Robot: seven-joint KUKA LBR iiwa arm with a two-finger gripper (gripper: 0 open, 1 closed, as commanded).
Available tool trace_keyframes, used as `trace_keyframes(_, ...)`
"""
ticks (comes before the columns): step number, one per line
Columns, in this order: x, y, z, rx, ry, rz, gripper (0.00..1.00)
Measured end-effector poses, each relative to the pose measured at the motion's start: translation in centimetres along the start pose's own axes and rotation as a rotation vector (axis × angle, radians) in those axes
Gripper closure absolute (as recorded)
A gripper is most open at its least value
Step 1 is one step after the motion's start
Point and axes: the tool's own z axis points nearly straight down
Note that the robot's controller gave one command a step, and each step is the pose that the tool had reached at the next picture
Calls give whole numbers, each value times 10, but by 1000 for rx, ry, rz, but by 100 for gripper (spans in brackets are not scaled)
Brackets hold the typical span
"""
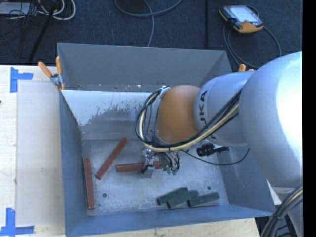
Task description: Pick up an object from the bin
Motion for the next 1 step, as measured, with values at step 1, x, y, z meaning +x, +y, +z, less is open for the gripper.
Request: trace_keyframes(1, 9, -58, -153, 1, -9, -244, 100)
